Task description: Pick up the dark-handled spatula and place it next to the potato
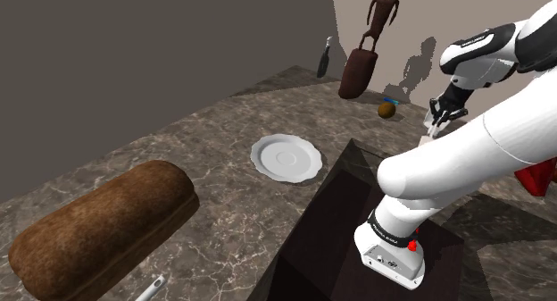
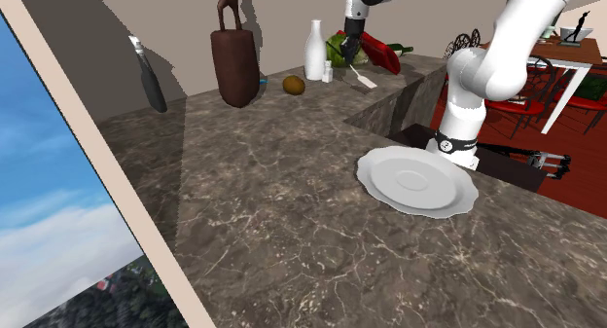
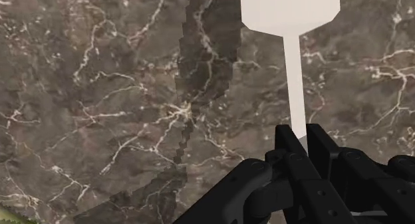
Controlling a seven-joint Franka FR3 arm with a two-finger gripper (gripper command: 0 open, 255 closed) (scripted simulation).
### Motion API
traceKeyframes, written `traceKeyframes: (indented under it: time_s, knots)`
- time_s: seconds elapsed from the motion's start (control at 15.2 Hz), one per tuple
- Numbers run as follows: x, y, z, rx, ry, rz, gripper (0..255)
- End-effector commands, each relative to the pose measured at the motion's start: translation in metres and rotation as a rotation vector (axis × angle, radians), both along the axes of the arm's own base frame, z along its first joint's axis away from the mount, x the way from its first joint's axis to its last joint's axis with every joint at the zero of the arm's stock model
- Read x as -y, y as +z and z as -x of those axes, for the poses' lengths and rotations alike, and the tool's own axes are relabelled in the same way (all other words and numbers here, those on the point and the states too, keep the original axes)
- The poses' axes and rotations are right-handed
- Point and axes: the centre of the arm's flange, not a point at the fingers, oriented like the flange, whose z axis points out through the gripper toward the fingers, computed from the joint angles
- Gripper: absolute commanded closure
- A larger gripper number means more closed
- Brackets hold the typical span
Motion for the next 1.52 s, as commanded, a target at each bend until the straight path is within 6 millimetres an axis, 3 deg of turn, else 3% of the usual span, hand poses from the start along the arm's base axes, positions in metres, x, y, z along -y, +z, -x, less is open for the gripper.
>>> traceKeyframes:
  time_s: [0.0, 0.92, 1.39, 1.45]
  knots:
    - [0.000, -0.012, 0.000, 0.000, 0.000, 0.000, 255]
    - [0.000, -0.087, 0.000, 0.000, 0.000, 0.000, 255]
    - [0.000, -0.087, 0.000, 0.000, 0.000, 0.000, 255]
    - [0.000, -0.087, 0.000, 0.000, 0.000, 0.000, 0]
